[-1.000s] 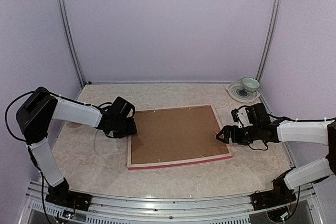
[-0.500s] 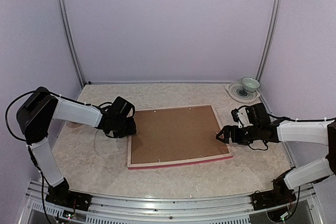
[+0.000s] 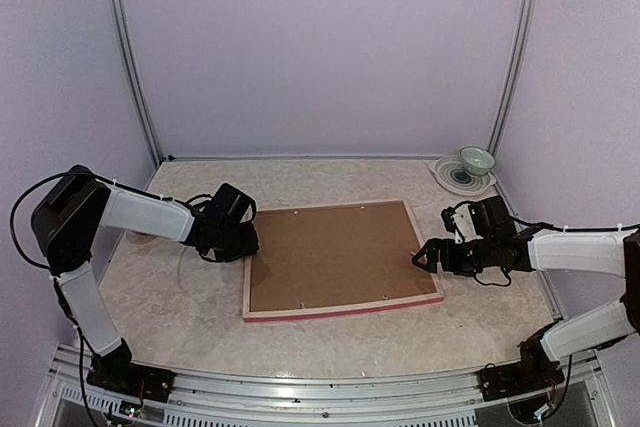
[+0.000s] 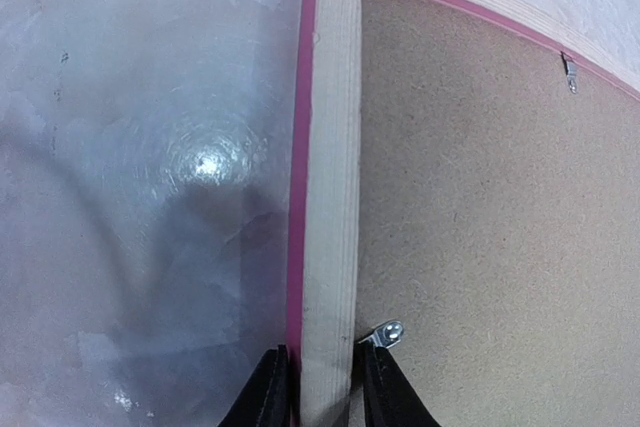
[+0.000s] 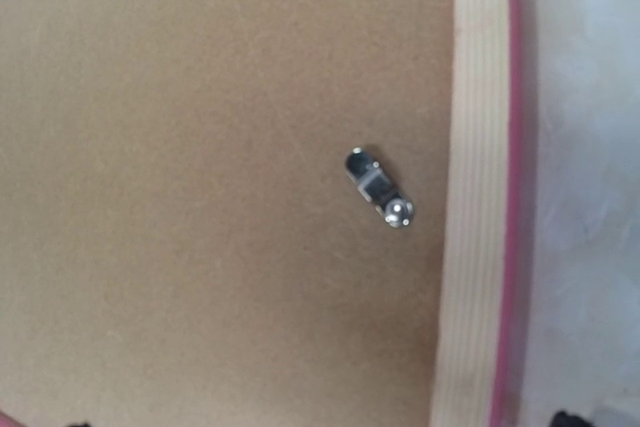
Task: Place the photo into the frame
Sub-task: Press the fastener onto the backboard.
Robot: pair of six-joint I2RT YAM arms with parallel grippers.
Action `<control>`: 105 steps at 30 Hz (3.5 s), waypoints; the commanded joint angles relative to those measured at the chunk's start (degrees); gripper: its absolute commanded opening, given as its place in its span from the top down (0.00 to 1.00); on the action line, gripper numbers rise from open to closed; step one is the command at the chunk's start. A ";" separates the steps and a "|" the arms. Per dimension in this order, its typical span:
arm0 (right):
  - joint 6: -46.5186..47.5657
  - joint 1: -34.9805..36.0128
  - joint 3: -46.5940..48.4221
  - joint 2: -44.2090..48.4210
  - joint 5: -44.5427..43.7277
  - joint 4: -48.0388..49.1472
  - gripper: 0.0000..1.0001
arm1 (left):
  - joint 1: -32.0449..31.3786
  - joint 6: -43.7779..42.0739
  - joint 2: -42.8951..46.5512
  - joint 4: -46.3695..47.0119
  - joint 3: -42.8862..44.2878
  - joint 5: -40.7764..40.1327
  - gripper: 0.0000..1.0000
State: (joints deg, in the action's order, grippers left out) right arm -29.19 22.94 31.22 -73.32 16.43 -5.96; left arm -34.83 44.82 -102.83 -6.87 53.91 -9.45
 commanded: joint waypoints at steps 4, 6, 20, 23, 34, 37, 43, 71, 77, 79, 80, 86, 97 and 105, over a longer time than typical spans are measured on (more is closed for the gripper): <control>0.55 -0.61 -0.11 1.09 0.11 0.15 0.01 | 0.38 0.31 -1.55 -1.28 -1.00 -0.02 0.75; 0.56 -0.61 -0.11 1.07 0.18 0.15 0.01 | 0.38 0.36 -1.52 -1.23 -1.08 -0.10 0.76; 1.08 -0.75 0.59 1.50 -0.27 -0.73 0.01 | 0.82 0.89 0.04 -1.58 -1.86 -0.77 0.73; 1.77 -1.11 1.84 1.55 -0.61 -1.72 0.01 | 0.98 0.82 2.02 -2.29 -1.83 -1.56 0.72; 6.43 -1.93 9.55 -2.65 -4.97 -6.05 0.01 | 1.78 -0.04 8.39 -2.79 -2.70 -3.17 0.60; 7.39 -2.02 10.96 -4.17 -6.02 -6.77 0.01 | 1.78 -0.54 9.75 -2.97 -2.99 -3.62 0.54; 7.64 -2.11 11.40 -6.20 -6.94 -6.27 0.02 | 1.78 -1.63 11.12 -0.73 -5.18 -2.21 0.42; 9.26 -2.11 15.64 -18.46 -12.33 -4.71 0.19 | -1.16 -2.56 8.00 3.36 -8.78 0.38 0.37; 9.58 -2.11 16.45 -19.79 -11.94 -4.75 0.21 | -1.45 -2.54 7.17 3.45 -8.73 0.44 0.37; 9.70 -2.04 16.48 -19.97 -11.85 -4.70 0.21 | -1.47 -2.50 6.98 3.51 -8.82 0.49 0.37; 9.72 -2.02 16.50 -20.01 -11.76 -4.64 0.22 | -1.47 -2.46 6.95 3.48 -8.82 0.40 0.37; 9.62 -1.78 16.24 -20.75 -10.29 -3.76 0.23 | -1.48 -2.46 6.54 3.80 -8.82 0.39 0.37; 8.79 -1.14 16.74 -22.68 -11.52 -3.38 0.24 | -1.56 -2.23 6.09 4.42 -9.52 0.61 0.37; 8.79 -0.99 17.22 -23.62 -11.86 -3.66 0.28 | -1.55 -2.29 6.16 4.72 -10.12 0.58 0.37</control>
State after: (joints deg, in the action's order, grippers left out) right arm -20.25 21.58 47.51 -95.53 5.28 -8.95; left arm -36.05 43.16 -96.12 -2.52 44.99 -9.26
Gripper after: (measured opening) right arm 0.733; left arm 0.628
